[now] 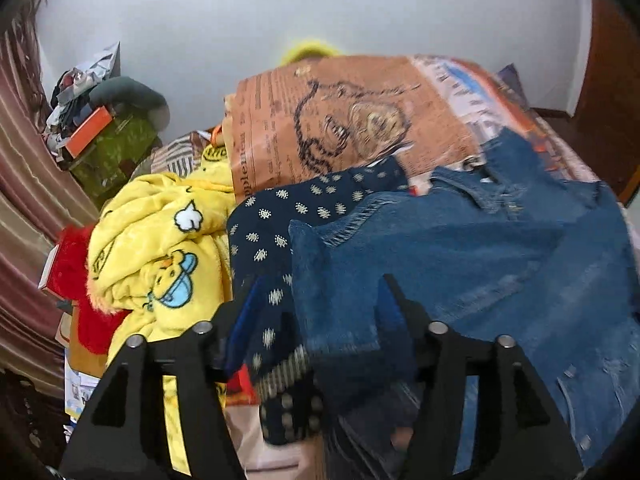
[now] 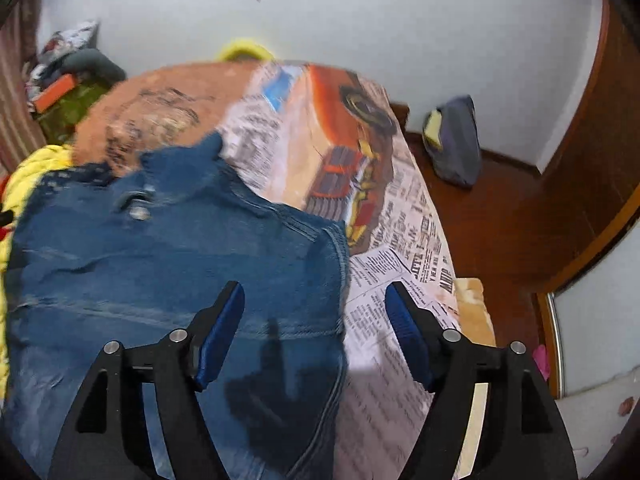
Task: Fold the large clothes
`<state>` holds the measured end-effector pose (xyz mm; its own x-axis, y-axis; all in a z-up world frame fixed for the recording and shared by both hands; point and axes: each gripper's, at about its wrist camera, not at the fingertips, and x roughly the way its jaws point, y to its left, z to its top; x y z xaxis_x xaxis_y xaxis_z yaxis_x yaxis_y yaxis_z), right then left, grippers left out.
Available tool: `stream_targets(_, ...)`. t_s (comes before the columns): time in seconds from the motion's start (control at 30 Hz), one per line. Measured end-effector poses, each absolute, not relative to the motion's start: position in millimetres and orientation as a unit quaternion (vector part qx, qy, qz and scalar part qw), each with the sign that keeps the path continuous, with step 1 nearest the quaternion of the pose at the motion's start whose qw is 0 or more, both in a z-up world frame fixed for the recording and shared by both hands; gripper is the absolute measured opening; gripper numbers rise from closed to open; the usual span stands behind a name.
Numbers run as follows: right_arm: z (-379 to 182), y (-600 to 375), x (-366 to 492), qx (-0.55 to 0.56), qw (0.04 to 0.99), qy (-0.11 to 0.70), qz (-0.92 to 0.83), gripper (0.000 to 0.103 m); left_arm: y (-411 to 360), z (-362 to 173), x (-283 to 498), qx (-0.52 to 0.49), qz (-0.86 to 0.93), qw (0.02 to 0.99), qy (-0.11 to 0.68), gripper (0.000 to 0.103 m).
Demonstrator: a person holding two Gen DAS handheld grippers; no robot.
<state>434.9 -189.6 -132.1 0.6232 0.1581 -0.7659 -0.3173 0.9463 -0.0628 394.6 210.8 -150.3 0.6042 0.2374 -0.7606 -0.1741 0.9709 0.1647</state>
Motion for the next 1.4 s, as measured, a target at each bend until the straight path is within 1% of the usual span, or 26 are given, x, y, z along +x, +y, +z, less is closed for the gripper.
stream_targets(0.03, -123, -191, 425, -0.093, 0.900, 0.405, 0.135, 0.080, 208, -146, 389, 0.037, 0.113, 0.896, 0.428, 0.068)
stream_targets(0.07, -117, -191, 416, -0.090, 0.904, 0.395, 0.137, 0.083, 204, -139, 378, 0.039, 0.108, 0.898, 0.424, 0.074)
stream_targets(0.1, -109, -192, 405, -0.086, 0.909, 0.384, 0.139, 0.083, 201, -134, 369, 0.039, 0.104, 0.901, 0.420, 0.077)
stream_targets(0.23, -85, -194, 366, -0.071, 0.919, 0.356, 0.157, 0.084, 193, -121, 335, 0.033, 0.082, 0.905, 0.416, 0.085)
stream_targets(0.37, -77, -196, 337, -0.072, 0.922, 0.342, 0.168, 0.094, 192, -117, 302, 0.017, 0.055, 0.907, 0.417, 0.086)
stream_targets(0.53, -84, -201, 312, -0.084, 0.920, 0.344, 0.166, 0.094, 200, -127, 260, -0.024, 0.033, 0.902, 0.430, 0.088)
stream_targets(0.63, -100, -210, 301, -0.085, 0.914, 0.363, 0.160, 0.094, 208, -145, 243, -0.061, 0.022, 0.891, 0.450, 0.088)
stream_targets(0.77, -131, -225, 293, -0.069, 0.896, 0.411, 0.156, 0.094, 219, -186, 226, -0.109, 0.014, 0.863, 0.492, 0.088)
stream_targets(1.0, -197, -256, 290, -0.002, 0.842, 0.520, 0.142, 0.094, 209, -251, 209, -0.147, -0.007, 0.817, 0.557, 0.088)
stream_targets(1.13, -227, -269, 286, 0.050, 0.809, 0.565, 0.151, 0.093, 202, -272, 205, -0.167, -0.020, 0.800, 0.576, 0.088)
stream_targets(1.23, -229, -268, 282, 0.053, 0.814, 0.557, 0.158, 0.090, 194, -286, 201, -0.179, -0.034, 0.789, 0.586, 0.088)
stream_targets(1.27, -228, -265, 281, 0.054, 0.813, 0.556, 0.167, 0.082, 191, -291, 201, -0.187, -0.041, 0.784, 0.591, 0.088)
stream_targets(1.3, -227, -263, 278, 0.055, 0.811, 0.555, 0.173, 0.076, 189, -295, 200, -0.196, -0.048, 0.778, 0.595, 0.088)
stream_targets(1.33, -227, -258, 278, 0.054, 0.810, 0.555, 0.182, 0.074, 189, -297, 201, -0.202, -0.049, 0.776, 0.596, 0.088)
stream_targets(1.37, -228, -253, 278, 0.050, 0.809, 0.554, 0.187, 0.065, 189, -299, 200, -0.213, -0.050, 0.774, 0.594, 0.088)
stream_targets(1.4, -229, -248, 278, 0.045, 0.810, 0.553, 0.189, 0.058, 191, -300, 200, -0.226, -0.056, 0.771, 0.592, 0.084)
